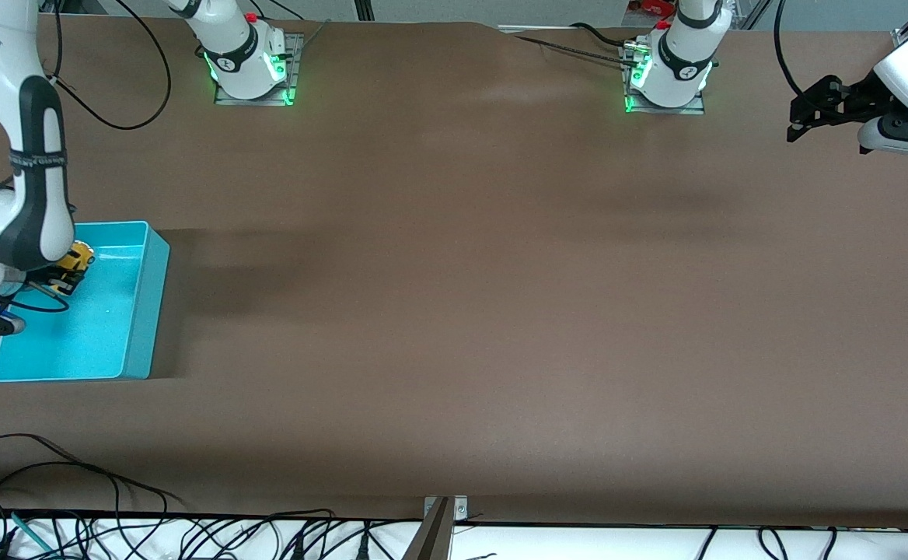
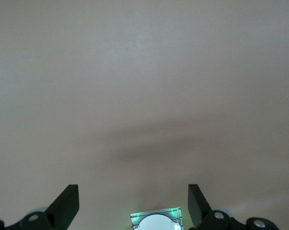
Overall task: Wind up and store yellow beetle car
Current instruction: 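Lower the car into the bin and open the right gripper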
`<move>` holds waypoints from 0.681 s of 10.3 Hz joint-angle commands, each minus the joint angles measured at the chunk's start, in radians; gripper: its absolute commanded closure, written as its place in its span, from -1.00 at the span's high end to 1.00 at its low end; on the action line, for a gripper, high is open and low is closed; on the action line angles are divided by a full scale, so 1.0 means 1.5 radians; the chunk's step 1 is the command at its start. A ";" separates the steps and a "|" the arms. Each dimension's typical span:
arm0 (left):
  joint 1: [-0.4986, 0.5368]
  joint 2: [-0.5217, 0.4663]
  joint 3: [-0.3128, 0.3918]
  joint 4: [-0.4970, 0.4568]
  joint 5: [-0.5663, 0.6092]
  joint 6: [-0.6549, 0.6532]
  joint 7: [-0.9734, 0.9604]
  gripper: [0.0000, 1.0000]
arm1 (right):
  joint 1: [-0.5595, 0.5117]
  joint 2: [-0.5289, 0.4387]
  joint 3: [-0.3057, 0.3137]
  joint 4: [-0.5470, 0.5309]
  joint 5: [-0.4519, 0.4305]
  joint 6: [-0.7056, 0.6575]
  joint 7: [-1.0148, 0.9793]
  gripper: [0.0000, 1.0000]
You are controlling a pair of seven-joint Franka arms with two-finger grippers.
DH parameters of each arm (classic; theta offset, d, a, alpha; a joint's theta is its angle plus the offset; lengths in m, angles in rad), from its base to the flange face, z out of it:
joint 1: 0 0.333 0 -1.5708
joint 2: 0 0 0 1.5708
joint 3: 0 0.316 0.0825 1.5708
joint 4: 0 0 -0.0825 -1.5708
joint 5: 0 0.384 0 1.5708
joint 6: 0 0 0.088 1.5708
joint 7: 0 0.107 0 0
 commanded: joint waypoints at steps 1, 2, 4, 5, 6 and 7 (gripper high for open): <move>0.000 0.009 0.001 0.021 -0.009 -0.013 -0.001 1.00 | -0.013 0.024 0.017 -0.017 0.042 0.053 -0.026 -0.99; 0.000 0.009 0.001 0.021 -0.008 -0.013 -0.001 1.00 | -0.015 0.038 0.021 -0.017 0.045 0.074 -0.026 -0.99; 0.000 0.009 0.001 0.021 -0.009 -0.013 -0.001 1.00 | -0.011 0.041 0.024 -0.013 0.051 0.072 -0.026 -0.48; 0.000 0.009 0.001 0.021 -0.009 -0.013 -0.001 1.00 | -0.006 0.033 0.023 -0.012 0.051 0.052 -0.026 0.51; 0.000 0.009 0.001 0.021 -0.008 -0.013 -0.001 1.00 | -0.005 0.018 0.023 -0.008 0.051 0.025 -0.026 1.00; 0.000 0.009 0.001 0.021 -0.009 -0.013 -0.001 1.00 | -0.005 -0.010 0.022 -0.003 0.049 -0.010 -0.029 1.00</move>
